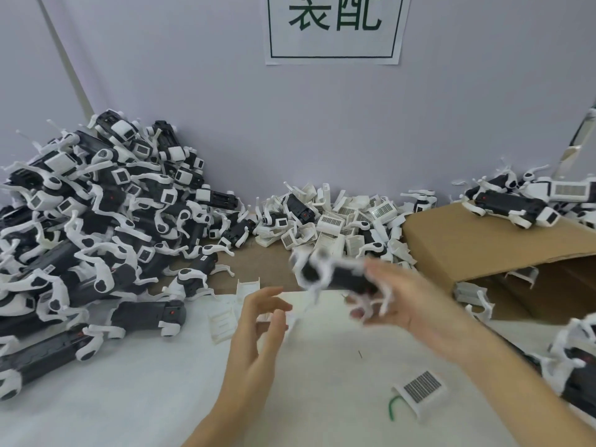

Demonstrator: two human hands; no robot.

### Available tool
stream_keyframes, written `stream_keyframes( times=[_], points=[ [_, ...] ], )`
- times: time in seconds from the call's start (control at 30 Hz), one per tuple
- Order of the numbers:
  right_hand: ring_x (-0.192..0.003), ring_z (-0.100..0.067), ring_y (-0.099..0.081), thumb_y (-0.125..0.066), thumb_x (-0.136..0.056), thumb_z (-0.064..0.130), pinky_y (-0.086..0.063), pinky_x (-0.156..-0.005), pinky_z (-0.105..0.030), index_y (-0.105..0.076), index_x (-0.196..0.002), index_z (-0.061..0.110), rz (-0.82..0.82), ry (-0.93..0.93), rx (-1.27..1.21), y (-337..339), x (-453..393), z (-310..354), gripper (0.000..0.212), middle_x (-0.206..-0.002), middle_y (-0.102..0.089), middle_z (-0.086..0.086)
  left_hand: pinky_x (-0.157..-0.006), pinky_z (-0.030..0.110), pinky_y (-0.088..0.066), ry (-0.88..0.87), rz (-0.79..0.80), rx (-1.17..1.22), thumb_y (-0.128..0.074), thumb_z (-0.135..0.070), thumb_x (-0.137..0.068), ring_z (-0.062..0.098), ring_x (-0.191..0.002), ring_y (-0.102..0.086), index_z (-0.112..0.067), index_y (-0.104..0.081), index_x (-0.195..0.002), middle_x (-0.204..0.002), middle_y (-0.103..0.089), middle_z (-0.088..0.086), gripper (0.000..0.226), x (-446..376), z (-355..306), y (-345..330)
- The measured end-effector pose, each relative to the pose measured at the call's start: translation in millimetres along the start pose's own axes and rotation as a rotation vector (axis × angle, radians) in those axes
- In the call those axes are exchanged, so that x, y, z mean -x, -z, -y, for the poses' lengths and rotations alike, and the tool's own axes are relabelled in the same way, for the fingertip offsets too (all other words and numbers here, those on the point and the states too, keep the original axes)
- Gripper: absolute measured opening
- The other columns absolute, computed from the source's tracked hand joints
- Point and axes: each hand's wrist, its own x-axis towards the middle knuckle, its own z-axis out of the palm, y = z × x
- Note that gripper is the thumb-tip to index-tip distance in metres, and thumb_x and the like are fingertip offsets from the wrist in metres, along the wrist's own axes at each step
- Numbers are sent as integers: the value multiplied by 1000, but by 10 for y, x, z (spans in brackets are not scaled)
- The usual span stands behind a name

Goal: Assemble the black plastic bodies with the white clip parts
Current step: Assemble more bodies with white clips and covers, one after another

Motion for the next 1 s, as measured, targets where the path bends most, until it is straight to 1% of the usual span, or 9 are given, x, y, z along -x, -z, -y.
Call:
stream_keyframes(
  times=[0.07, 0.17, 0.23, 0.33, 0.43, 0.57, 0.67, 0.8, 1.0],
  points=[
    [-114, -42, -64, -54, -106, 38, -62, -90, -45, -73, -115, 8, -21, 108, -417, 317, -120, 248, 37, -117, -65, -24, -95, 23, -50, -51, 18, -68, -48, -56, -97, 19, -112, -65, -35, -64, -121, -115, -68, -6, 35, 13, 4, 2],
    [-137, -58, -47, -48, -106, 51, -40, -115, -61, -20, -158, -1, 29, 258, -1020, 717, -212, 417, 79, -151, -42, -40, -88, 18, -48, -90, 62, -227, -59, -43, -106, 19, -110, -64, -26, -71, -101, -108, -66, -8, 21, -15, 41, -22],
    [-138, -59, -44, -46, -105, 57, -34, -117, -64, -18, -157, -2, 102, 208, -987, 758, -224, 335, 84, -151, -41, -42, -85, 17, -47, -113, 61, -298, -61, -32, -102, 20, -107, -63, -21, -73, -94, -101, -65, -9, 19, -43, 93, -32],
    [-137, -44, -55, -53, -104, 51, -45, -110, -54, -43, -153, 2, 128, 77, -822, 630, -155, 18, 70, -150, -53, -26, -81, 16, -45, -118, 23, -387, -64, -20, -101, 16, -100, -62, -23, -72, -88, -96, -65, -12, 16, -56, 158, -37],
    [-115, -31, -69, -63, -97, 46, -58, -94, -45, -63, -140, 3, 84, 14, -819, 550, -74, -276, 60, -131, -67, -16, -78, 13, -41, -183, 0, -540, -60, -31, -105, 10, -97, -57, -27, -67, -88, -97, -62, -19, 19, -74, 190, -48],
    [-99, -28, -69, -58, -101, 43, -59, -88, -43, -70, -131, 4, 53, -73, -833, 501, -50, -514, 50, -117, -68, -16, -83, 12, -39, -215, 143, -700, -63, -27, -105, 5, -100, -54, -27, -65, -102, -104, -54, -20, 3, -534, 163, -195],
    [-91, -29, -70, -62, -96, 40, -61, -82, -42, -74, -124, 4, 8, -102, -827, 470, -100, -594, 47, -111, -69, -17, -89, 22, -48, -187, 216, -831, -60, -31, -106, 13, -98, -59, -21, -63, -127, -122, -49, -4, 23, -1328, 132, -416],
    [-86, -32, -72, -71, -83, 43, -62, -77, -43, -76, -119, 3, -11, -129, -751, 466, -148, -639, 54, -107, -71, -20, -107, 48, -49, -159, 268, -1003, -58, -33, -107, 33, -125, -54, -29, -48, -153, -143, -40, 12, 48, -2317, 188, -678],
    [-86, -33, -72, -68, -87, 41, -62, -77, -42, -74, -122, 0, 19, -140, -737, 483, -139, -692, 54, -107, -70, -22, -123, 54, -31, 43, 404, -1112, -51, -42, -110, 41, -154, -26, -18, -32, -165, -168, -28, 13, 63, -2905, 509, -827]
  ],
)
